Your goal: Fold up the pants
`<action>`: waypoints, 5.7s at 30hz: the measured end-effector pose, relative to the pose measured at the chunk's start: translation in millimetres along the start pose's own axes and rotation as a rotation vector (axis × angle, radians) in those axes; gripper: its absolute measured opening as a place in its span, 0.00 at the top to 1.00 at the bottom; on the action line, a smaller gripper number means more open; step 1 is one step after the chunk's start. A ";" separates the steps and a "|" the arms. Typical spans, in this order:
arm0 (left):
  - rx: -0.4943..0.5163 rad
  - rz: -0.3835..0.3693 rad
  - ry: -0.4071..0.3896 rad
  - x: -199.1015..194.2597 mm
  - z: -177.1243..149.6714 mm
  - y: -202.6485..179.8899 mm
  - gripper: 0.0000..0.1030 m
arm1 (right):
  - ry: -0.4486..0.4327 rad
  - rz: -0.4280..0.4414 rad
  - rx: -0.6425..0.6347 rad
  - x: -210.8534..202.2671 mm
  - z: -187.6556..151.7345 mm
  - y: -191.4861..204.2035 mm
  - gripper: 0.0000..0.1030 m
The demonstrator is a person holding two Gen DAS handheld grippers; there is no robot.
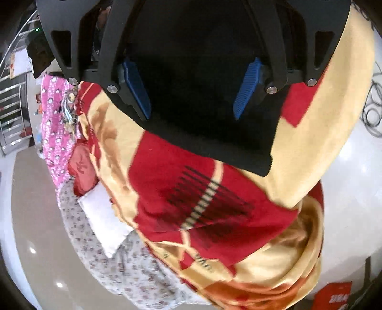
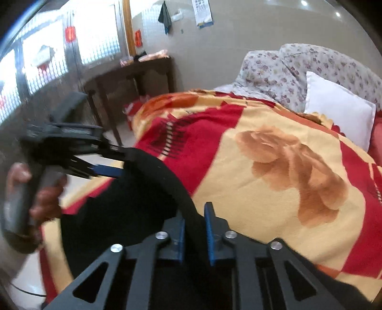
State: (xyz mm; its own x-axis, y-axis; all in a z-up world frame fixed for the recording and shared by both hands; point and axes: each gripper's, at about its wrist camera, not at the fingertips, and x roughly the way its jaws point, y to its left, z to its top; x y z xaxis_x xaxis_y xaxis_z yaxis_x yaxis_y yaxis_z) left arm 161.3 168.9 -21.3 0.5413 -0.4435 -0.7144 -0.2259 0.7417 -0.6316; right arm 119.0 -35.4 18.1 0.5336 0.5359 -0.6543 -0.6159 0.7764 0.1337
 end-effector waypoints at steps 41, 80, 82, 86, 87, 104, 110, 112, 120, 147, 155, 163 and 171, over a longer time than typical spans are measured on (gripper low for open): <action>0.061 0.113 -0.015 -1.6 -33.5 -33.4 0.89 | -0.064 -0.089 0.006 -33.9 -43.8 12.4 0.94; -0.068 -0.013 -0.038 -30.6 -101.9 -1.1 0.45 | -0.218 0.311 0.804 -74.1 -102.7 -71.7 0.43; -0.070 0.000 -0.062 -26.9 -96.5 -5.6 0.45 | -0.201 0.312 0.805 -68.8 -100.7 -72.8 0.43; -0.076 0.018 -0.096 -17.0 -88.7 -9.4 0.37 | -0.169 0.324 0.815 -58.1 -105.8 -72.8 0.43; -0.089 0.019 -0.086 -11.1 -87.3 -9.2 0.37 | -0.165 0.318 0.822 -58.3 -107.2 -74.8 0.43; 0.155 -0.052 -0.117 -69.8 -125.0 -40.6 0.89 | -0.201 0.181 0.490 -147.6 -109.2 -13.6 0.93; 0.097 0.140 -0.018 -40.4 -149.6 15.9 0.86 | 0.051 0.079 0.479 -103.8 -152.2 7.4 0.91; 0.096 0.121 -0.033 -52.4 -153.9 21.6 0.84 | 0.065 0.070 0.481 -109.1 -159.3 4.5 0.84; 0.233 0.245 -0.195 -106.3 -153.2 3.2 0.83 | -0.073 -0.022 0.639 -176.3 -185.2 -49.2 0.59; 0.381 0.107 0.090 18.9 -170.4 -98.2 0.73 | 0.006 -0.398 0.486 -168.4 -157.0 -154.2 0.90; 0.363 0.102 0.059 2.9 -165.0 -95.8 0.73 | -0.254 -0.419 0.405 -287.8 -119.4 -89.3 0.90; 0.391 0.067 0.056 -1.9 -175.8 -105.7 0.73 | -0.187 -0.540 0.487 -305.5 -162.0 -94.8 0.90; 0.358 0.123 0.041 -9.4 -167.7 -86.5 0.73 | 0.033 -0.564 0.720 -258.1 -256.3 -144.7 0.92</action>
State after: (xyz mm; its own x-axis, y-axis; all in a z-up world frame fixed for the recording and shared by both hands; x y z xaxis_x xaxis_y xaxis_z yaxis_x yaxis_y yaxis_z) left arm 40.0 24.5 -10.5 0.4930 -0.3546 -0.7945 0.0140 0.9163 -0.4003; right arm -78.1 -371.1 -23.1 0.6221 0.0133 -0.7828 0.2473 0.9453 0.2127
